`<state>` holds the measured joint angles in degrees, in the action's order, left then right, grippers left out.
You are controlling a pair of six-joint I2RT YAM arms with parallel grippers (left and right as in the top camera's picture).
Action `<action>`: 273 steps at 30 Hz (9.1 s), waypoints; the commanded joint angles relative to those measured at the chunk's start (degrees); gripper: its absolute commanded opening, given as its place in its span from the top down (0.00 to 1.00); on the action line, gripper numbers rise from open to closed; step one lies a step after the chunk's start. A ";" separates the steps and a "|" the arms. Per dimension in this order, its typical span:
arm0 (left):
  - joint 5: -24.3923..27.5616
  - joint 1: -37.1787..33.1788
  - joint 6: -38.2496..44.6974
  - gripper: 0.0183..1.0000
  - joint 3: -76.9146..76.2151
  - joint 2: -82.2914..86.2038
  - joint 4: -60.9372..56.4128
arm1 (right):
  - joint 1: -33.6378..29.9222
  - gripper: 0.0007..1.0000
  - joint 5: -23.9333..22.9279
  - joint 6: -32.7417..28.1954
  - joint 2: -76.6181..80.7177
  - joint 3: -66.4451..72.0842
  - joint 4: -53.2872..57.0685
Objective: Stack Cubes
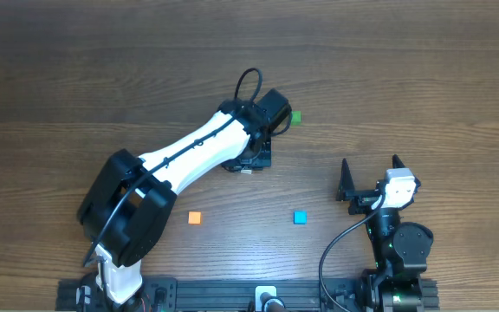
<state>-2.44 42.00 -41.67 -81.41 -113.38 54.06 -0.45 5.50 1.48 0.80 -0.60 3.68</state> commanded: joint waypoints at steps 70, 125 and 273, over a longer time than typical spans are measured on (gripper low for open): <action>-2.01 -0.48 -3.80 0.00 36.44 41.16 -5.60 | -0.37 0.01 0.46 0.15 -0.42 0.31 0.17; -0.26 -0.52 -3.80 0.93 44.63 34.10 -15.67 | -0.37 0.01 0.46 0.15 -0.42 0.31 0.17; -3.19 -31.30 23.82 0.10 -4.59 48.70 -14.38 | -0.37 0.01 0.46 0.15 -0.42 0.31 0.17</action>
<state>-10.90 14.72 -26.55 -85.97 -69.71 40.23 -0.45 5.50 1.50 0.80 -0.60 3.68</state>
